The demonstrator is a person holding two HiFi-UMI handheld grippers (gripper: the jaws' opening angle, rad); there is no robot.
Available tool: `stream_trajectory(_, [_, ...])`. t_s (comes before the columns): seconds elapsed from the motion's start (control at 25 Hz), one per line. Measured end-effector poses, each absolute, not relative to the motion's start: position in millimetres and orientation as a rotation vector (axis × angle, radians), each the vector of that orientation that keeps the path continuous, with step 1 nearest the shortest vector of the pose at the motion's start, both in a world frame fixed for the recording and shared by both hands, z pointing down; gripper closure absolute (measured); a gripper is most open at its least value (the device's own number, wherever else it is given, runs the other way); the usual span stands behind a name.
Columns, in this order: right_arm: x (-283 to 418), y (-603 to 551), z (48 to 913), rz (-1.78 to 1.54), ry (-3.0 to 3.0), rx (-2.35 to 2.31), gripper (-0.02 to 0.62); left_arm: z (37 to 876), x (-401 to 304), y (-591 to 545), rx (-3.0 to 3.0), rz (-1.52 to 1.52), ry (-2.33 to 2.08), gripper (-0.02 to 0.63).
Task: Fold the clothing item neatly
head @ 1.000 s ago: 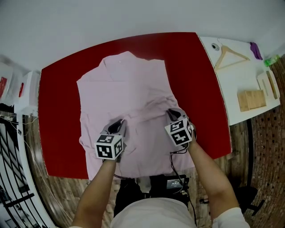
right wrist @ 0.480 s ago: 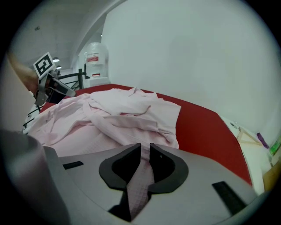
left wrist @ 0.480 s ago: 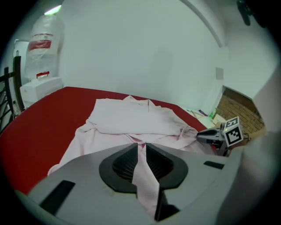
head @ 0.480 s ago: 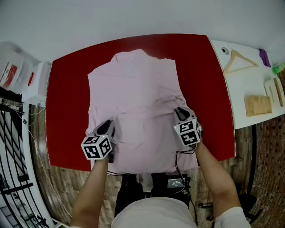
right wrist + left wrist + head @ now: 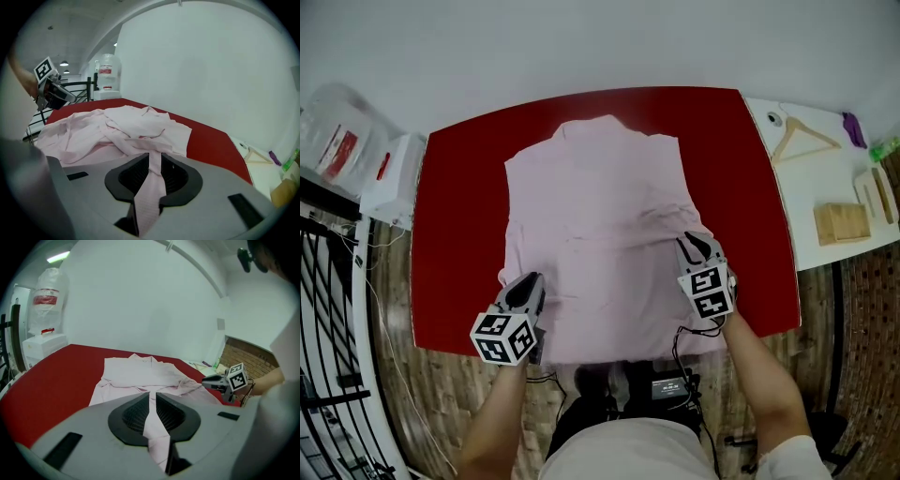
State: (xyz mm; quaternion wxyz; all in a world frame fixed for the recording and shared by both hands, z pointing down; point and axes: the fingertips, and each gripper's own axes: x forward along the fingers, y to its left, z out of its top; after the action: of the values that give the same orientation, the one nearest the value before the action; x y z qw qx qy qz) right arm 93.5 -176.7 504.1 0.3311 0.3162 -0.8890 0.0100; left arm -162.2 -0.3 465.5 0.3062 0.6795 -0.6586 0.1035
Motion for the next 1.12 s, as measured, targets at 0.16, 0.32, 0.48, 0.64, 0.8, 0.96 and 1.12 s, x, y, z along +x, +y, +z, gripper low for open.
stream_trajectory(0.16, [98, -156, 497, 0.036, -2.313, 0.867, 0.534, 460, -160, 28, 1.87, 0.219, -1.691, 0.568])
stream_trajectory(0.32, [102, -127, 496, 0.052, -2.283, 0.908, 0.535, 456, -160, 61, 1.94, 0.185, -1.644, 0.568])
stream_trajectory(0.48, [109, -94, 498, 0.084, -2.252, 0.952, 0.534, 462, -157, 92, 1.994, 0.204, -1.589, 0.568])
stream_trajectory(0.64, [117, -58, 503, 0.112, -2.221, 0.98, 0.535, 467, -155, 120, 2.044, 0.234, -1.538, 0.568])
stream_trajectory(0.8, [131, -26, 503, 0.118, -2.196, 1.024, 0.534, 475, -154, 150, 2.078, 0.249, -1.497, 0.568])
stream_trajectory(0.96, [151, 3, 499, 0.116, -2.164, 1.079, 0.534, 483, -150, 176, 2.11, 0.259, -1.447, 0.568])
stream_trajectory(1.12, [170, 33, 500, 0.142, -2.129, 1.094, 0.534, 489, -147, 202, 2.115, 0.275, -1.415, 0.567])
